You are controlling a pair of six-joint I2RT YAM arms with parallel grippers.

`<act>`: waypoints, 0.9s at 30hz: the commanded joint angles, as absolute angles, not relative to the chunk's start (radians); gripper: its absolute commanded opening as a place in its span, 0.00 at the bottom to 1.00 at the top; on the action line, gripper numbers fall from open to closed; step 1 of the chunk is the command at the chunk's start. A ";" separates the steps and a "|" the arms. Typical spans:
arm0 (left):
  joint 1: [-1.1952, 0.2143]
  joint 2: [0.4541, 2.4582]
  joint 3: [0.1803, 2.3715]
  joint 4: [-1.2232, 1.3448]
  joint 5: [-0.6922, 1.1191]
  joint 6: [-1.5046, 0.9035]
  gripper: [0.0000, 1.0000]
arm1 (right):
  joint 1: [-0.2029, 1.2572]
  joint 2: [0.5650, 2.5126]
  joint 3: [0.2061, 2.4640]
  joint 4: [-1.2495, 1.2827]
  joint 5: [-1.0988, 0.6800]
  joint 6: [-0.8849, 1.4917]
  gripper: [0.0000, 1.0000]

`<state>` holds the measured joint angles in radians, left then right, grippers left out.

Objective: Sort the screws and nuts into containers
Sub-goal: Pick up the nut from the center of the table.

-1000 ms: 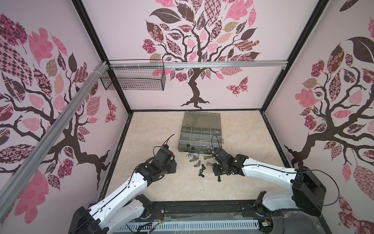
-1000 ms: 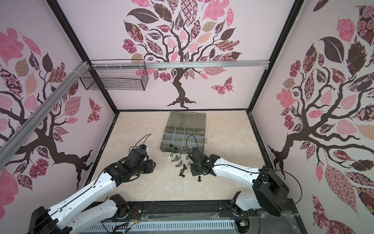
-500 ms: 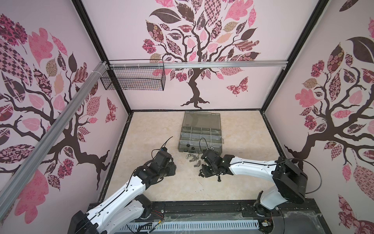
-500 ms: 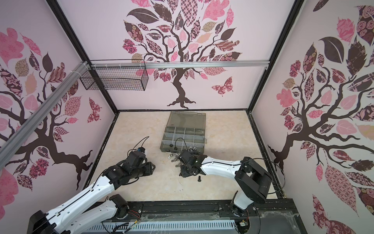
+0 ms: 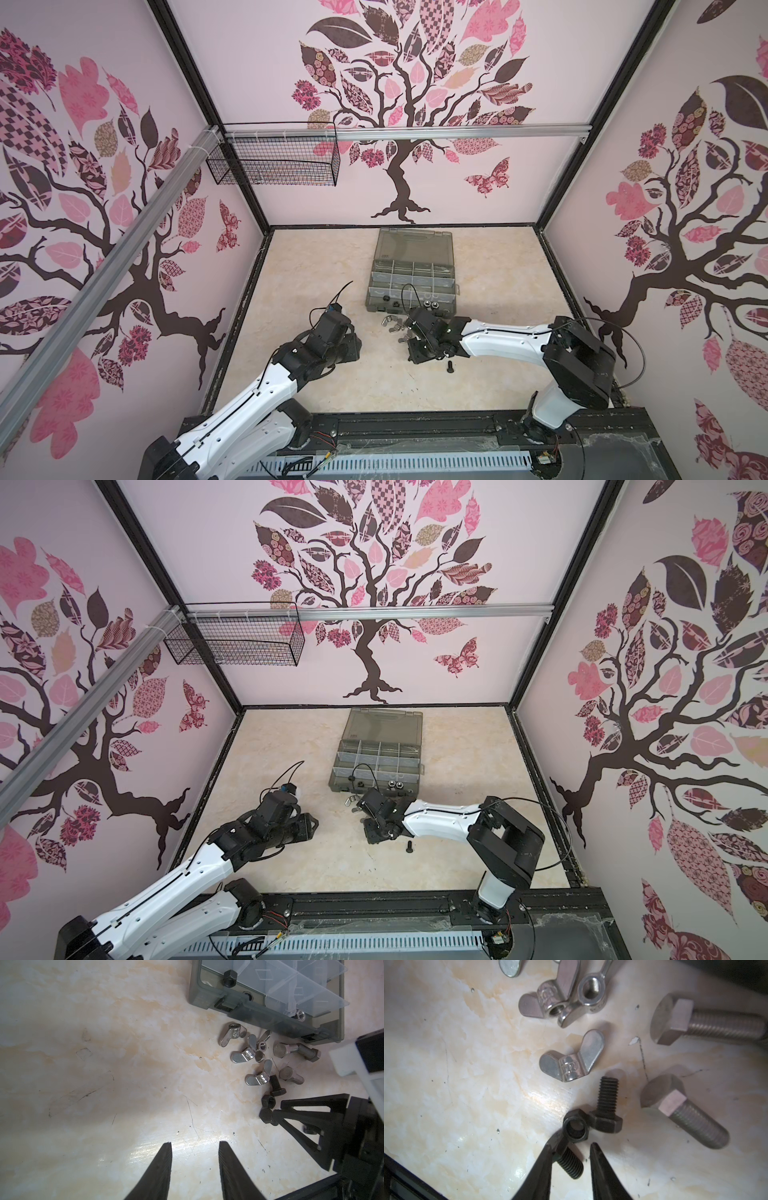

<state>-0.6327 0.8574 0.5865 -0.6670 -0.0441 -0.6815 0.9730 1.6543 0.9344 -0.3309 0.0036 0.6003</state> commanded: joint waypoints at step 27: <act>-0.630 0.860 0.548 -0.649 -0.031 -0.689 0.42 | 0.991 1.736 1.012 -0.391 0.103 0.618 0.38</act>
